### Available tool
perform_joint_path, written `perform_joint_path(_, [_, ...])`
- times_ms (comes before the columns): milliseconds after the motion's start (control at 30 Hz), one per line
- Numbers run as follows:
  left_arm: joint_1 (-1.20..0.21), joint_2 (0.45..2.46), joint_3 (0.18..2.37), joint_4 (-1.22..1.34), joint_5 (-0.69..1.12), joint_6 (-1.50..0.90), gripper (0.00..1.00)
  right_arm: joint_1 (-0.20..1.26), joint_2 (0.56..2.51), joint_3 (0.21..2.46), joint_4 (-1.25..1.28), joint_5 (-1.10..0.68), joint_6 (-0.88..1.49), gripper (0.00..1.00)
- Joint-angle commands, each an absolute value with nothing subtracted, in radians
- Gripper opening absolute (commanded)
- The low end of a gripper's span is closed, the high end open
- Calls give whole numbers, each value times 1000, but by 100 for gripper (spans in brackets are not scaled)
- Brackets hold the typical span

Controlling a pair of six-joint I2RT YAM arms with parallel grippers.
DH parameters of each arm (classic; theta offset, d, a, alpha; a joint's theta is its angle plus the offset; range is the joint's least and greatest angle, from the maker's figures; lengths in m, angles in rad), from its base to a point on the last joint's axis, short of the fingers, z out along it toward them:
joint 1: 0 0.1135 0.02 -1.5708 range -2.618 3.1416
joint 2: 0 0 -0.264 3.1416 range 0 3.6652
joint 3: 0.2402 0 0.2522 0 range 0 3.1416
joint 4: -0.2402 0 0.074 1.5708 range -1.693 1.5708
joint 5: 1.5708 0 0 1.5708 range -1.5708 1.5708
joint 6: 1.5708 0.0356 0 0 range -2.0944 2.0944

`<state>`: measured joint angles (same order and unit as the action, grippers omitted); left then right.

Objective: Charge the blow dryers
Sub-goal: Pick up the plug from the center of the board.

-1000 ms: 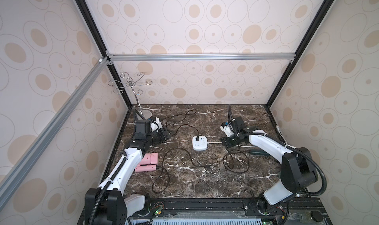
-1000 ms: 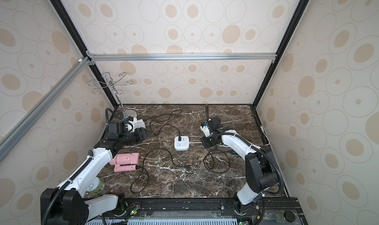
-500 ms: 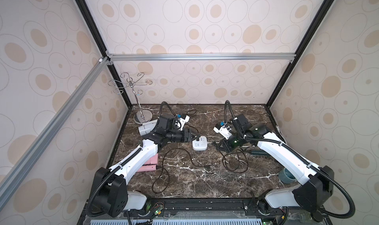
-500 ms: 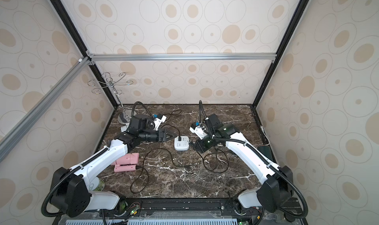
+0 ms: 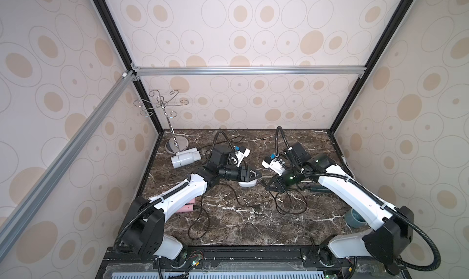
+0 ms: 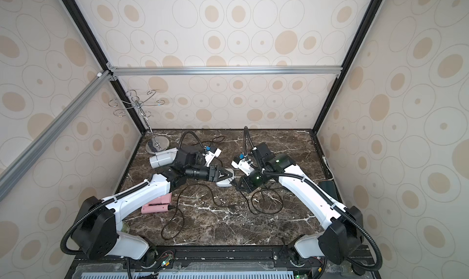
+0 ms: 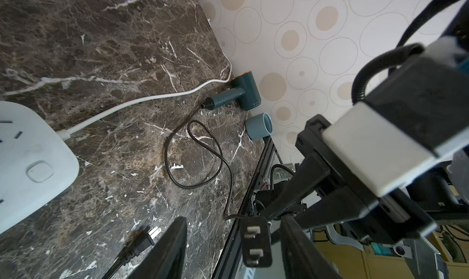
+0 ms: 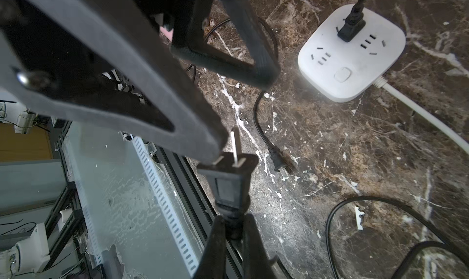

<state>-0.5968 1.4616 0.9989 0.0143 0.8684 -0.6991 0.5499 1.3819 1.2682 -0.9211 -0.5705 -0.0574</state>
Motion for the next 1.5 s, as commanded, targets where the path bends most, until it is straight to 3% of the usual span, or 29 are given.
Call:
perform_joint_path(0, [-615,1483,1005,40,900,-708,58,555,1394,1286,-931,-562,-85,0])
perform_joint_path(567, [-618,1533,999,77,994,-747,39,580,1404,1279,-901,-483,-109,0])
perform_joint_path(867, [-619,1534,998,125,1003,-801,3,588,1390,1278,-902,-467,-109,1])
perform_joint_path(967, [-618,1529,984,183,1000,-849,1,588,1375,1282,-901,-403,-85,32])
perform_joint_path(1100, [-618,1512,944,294,952,-954,0,588,1289,1288,-896,-316,-5,51])
perform_joint_path(1300, [-617,1487,867,569,775,-1154,0,587,1036,1114,-621,-322,401,54])
perform_joint_path(1467, [-618,1492,805,774,658,-1283,0,589,889,892,-279,-348,790,48])
